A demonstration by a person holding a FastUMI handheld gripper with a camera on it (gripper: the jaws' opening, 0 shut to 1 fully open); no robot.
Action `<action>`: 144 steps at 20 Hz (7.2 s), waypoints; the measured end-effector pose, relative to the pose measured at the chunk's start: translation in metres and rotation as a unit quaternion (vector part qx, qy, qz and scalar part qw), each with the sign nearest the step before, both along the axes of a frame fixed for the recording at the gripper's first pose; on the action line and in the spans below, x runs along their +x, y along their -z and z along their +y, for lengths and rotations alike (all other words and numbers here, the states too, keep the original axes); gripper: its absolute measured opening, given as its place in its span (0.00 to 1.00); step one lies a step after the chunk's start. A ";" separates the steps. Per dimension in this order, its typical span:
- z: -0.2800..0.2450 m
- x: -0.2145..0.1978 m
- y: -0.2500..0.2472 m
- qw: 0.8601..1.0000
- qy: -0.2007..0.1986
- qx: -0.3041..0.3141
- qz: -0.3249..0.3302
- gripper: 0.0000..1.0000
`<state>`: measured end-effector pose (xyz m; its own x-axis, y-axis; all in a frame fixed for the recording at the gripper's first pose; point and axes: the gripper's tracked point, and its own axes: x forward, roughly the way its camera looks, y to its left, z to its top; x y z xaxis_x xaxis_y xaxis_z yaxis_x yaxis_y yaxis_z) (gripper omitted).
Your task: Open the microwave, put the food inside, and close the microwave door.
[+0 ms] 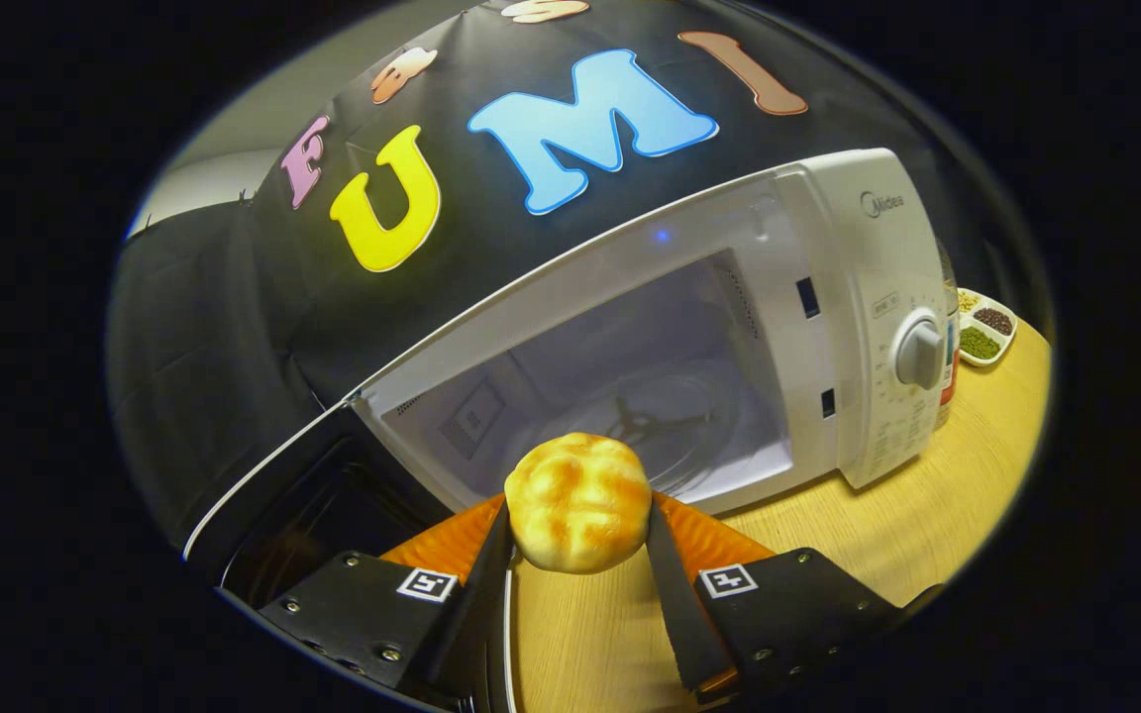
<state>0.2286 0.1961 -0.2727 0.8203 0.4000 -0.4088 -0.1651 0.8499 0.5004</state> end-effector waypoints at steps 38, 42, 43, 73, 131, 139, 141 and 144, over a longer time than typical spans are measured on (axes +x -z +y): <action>0.000 -0.059 -0.115 0.986 -0.004 -0.099 -0.132 0.97; 0.006 -0.097 -0.152 0.982 -0.011 -0.093 -0.162 0.97; 0.010 -0.106 -0.159 0.981 -0.016 -0.092 -0.168 0.97; 0.163 -0.284 -0.088 0.958 -0.249 -0.099 -0.105 0.46; -0.084 0.010 -0.041 0.986 0.028 -0.158 -0.043 0.01; -0.083 0.010 -0.044 0.985 0.027 -0.162 -0.042 0.02; -0.082 0.002 -0.056 0.983 0.025 -0.171 -0.060 0.02; -0.081 -0.015 -0.077 0.980 0.022 -0.180 -0.084 0.02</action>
<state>0.2140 0.1155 -0.1956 0.9016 0.2162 -0.3748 -0.1777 0.9748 0.1348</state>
